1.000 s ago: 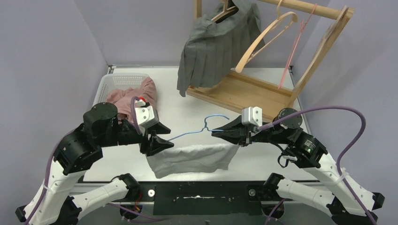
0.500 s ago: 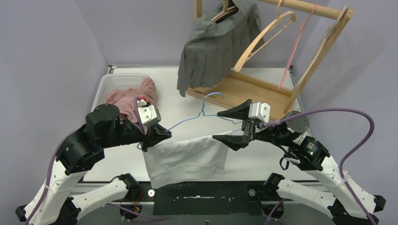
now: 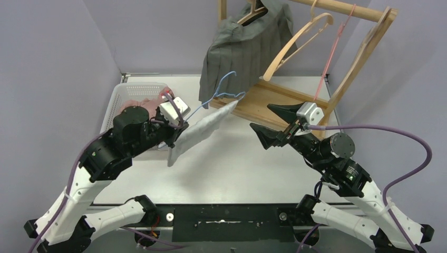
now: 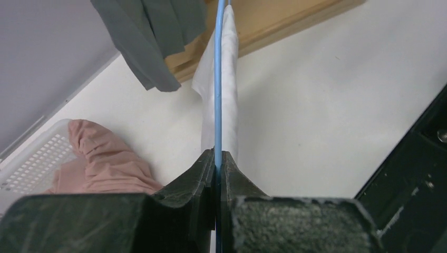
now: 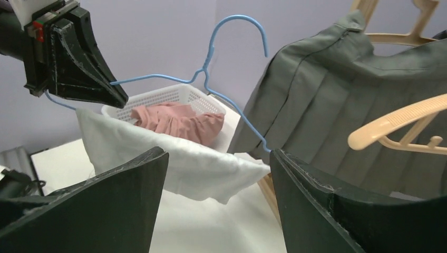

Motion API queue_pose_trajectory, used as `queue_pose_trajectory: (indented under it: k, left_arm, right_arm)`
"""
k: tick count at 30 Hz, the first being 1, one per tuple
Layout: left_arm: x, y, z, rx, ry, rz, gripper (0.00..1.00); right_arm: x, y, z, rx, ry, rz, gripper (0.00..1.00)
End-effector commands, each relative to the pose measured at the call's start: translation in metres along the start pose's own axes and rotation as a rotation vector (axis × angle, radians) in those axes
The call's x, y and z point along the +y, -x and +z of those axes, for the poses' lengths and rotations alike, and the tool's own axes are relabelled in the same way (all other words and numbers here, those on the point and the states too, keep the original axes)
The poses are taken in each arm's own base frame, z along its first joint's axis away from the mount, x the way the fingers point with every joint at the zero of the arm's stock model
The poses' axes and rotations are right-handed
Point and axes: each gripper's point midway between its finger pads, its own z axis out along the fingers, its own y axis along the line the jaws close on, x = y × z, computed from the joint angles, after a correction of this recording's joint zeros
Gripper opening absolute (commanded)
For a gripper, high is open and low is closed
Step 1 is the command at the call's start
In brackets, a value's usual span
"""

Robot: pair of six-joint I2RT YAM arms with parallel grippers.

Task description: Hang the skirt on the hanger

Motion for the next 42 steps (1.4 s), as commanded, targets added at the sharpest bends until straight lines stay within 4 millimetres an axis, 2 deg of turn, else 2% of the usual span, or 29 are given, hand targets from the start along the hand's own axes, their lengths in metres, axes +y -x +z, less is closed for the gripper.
queue_pose_trajectory:
  k: [1, 6, 10, 14, 21, 24, 29, 32, 36, 42]
  left_arm:
    - [0.023, 0.073, 0.018, -0.246, 0.109, -0.038, 0.0]
    - [0.028, 0.11, 0.039, -0.422, 0.131, -0.066, 0.0]
    - [0.033, 0.134, 0.055, -0.463, 0.147, -0.08, 0.0]
    - [0.049, 0.159, 0.076, -0.495, 0.216, -0.115, 0.0]
    - [0.052, 0.202, 0.124, -0.569, 0.204, -0.111, 0.0]
    - [0.054, 0.225, 0.137, -0.616, 0.199, -0.109, 0.0]
    - [0.065, 0.25, 0.183, -0.621, 0.205, -0.144, 0.0]
    - [0.07, 0.258, 0.209, -0.608, 0.216, -0.163, 0.0]
    - [0.075, 0.258, 0.239, -0.609, 0.217, -0.183, 0.0]
    - [0.081, 0.242, 0.271, -0.58, 0.214, -0.221, 0.0]
  right_arm:
    - [-0.017, 0.028, -0.001, -0.122, -0.096, 0.017, 0.72]
    - [-0.014, 0.017, 0.002, -0.091, -0.084, 0.018, 0.73]
    - [-0.008, 0.006, 0.003, -0.075, -0.059, 0.048, 0.73]
    - [-0.001, -0.006, 0.002, -0.075, -0.037, 0.087, 0.73]
    - [0.004, -0.018, 0.0, -0.059, -0.014, 0.085, 0.73]
    - [0.004, -0.019, 0.001, -0.045, -0.014, 0.064, 0.73]
    - [0.003, -0.013, 0.001, -0.044, -0.01, 0.039, 0.74]
    - [0.003, -0.01, 0.0, -0.054, -0.007, 0.032, 0.74]
    - [0.004, -0.009, -0.003, -0.063, -0.004, 0.036, 0.74]
    - [0.004, -0.01, -0.005, -0.067, -0.003, 0.041, 0.74]
